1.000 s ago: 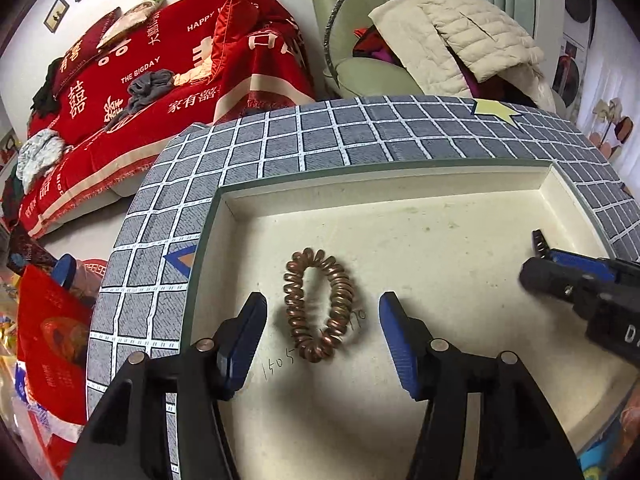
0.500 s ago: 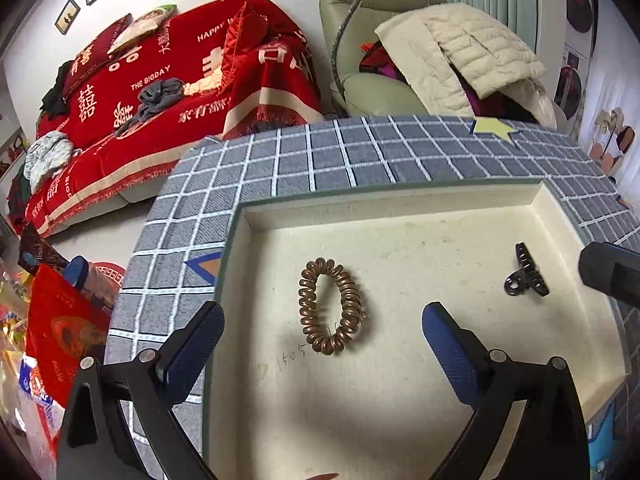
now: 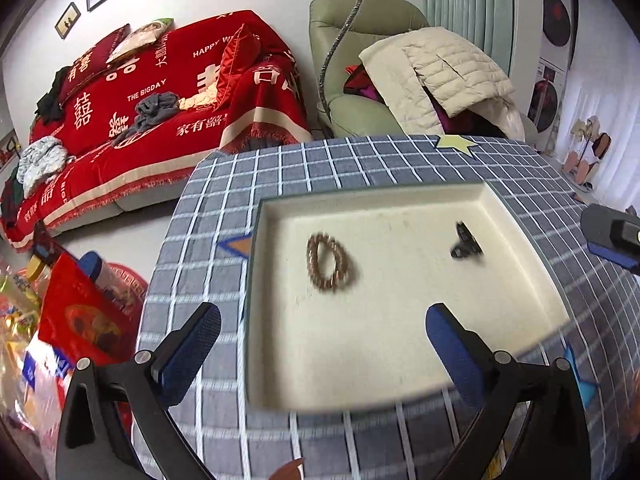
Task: Organize jewelry
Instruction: 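Withdraw both tools from the tray back over the table jewelry, then grasp the green bangle with the left tool while the right grasps the silver chain bracelet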
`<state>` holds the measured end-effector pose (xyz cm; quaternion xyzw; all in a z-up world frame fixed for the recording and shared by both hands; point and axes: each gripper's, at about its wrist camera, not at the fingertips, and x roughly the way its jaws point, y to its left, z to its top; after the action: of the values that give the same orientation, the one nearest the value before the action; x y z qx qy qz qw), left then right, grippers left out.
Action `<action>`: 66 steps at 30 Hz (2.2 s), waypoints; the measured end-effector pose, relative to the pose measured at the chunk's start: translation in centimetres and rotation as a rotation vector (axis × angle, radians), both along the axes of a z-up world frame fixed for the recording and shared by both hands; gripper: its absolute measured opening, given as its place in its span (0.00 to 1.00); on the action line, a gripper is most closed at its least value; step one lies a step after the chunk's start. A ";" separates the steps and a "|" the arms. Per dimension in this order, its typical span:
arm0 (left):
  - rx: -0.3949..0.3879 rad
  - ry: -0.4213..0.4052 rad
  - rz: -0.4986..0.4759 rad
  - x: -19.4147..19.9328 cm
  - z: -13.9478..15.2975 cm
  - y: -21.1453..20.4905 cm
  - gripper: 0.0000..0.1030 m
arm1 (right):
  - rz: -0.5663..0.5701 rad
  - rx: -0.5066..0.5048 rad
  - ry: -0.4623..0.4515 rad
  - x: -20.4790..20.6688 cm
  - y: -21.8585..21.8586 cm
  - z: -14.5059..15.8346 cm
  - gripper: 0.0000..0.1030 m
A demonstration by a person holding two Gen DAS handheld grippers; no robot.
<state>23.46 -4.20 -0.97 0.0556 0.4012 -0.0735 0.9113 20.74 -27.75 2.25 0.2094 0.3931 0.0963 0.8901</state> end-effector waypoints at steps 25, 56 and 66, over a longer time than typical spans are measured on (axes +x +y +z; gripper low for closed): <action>-0.101 0.174 0.054 -16.8 -5.7 1.3 1.00 | 0.011 -0.176 0.208 -18.4 0.3 -7.1 1.00; -0.035 0.175 0.013 -16.7 -7.4 -1.7 0.89 | 0.067 -0.448 0.165 -17.7 3.7 -8.3 0.58; -0.049 0.169 -0.078 -17.1 -6.8 -2.5 0.31 | 0.091 -0.412 0.171 -18.0 3.7 -7.9 0.09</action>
<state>6.35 -6.73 -7.74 0.0428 0.4722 -0.1233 0.8718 2.76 -24.10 -5.64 0.0129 0.4877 0.0357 0.8722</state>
